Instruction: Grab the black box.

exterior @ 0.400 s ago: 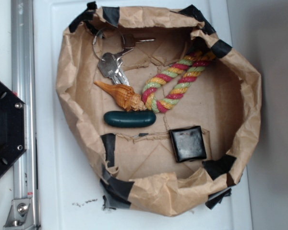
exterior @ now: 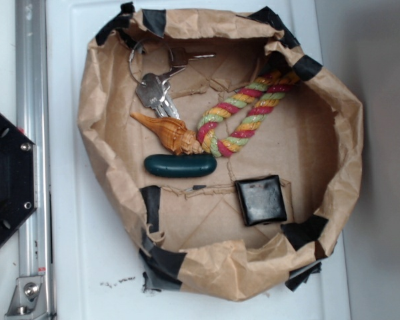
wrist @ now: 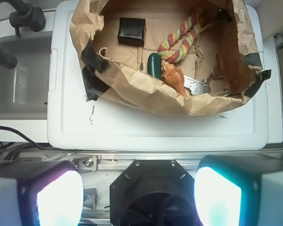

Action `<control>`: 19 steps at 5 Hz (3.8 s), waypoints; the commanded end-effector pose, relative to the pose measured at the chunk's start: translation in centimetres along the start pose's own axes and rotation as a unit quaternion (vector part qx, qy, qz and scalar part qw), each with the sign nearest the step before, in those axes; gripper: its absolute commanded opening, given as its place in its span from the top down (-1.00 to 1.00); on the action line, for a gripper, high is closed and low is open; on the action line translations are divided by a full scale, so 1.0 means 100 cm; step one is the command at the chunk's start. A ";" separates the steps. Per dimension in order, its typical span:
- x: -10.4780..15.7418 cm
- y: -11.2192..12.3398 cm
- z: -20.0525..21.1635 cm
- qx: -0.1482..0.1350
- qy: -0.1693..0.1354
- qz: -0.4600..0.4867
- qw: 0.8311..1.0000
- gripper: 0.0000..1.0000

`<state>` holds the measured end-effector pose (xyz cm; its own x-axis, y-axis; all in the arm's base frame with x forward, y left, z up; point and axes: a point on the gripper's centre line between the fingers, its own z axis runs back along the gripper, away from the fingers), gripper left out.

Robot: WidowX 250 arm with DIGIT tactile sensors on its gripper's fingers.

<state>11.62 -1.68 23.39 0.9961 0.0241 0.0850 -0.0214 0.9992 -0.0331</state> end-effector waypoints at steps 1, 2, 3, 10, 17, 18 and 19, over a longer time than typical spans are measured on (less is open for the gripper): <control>0.090 0.006 -0.011 0.038 -0.033 -0.131 0.990 -1.00; 0.130 0.020 -0.034 0.042 -0.033 -0.211 0.976 -1.00; 0.146 0.036 -0.058 0.047 -0.036 -0.258 0.964 -1.00; 0.182 -0.028 -0.180 0.037 0.005 -0.558 0.829 -1.00; 0.182 0.015 -0.166 -0.017 -0.060 -0.377 0.924 1.00; 0.188 0.025 -0.146 -0.020 -0.067 -0.256 0.964 1.00; 0.174 0.030 -0.122 -0.014 -0.084 -0.219 0.972 1.00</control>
<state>29.87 1.40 10.79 0.8788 -0.4282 0.2108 0.4402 0.8978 -0.0117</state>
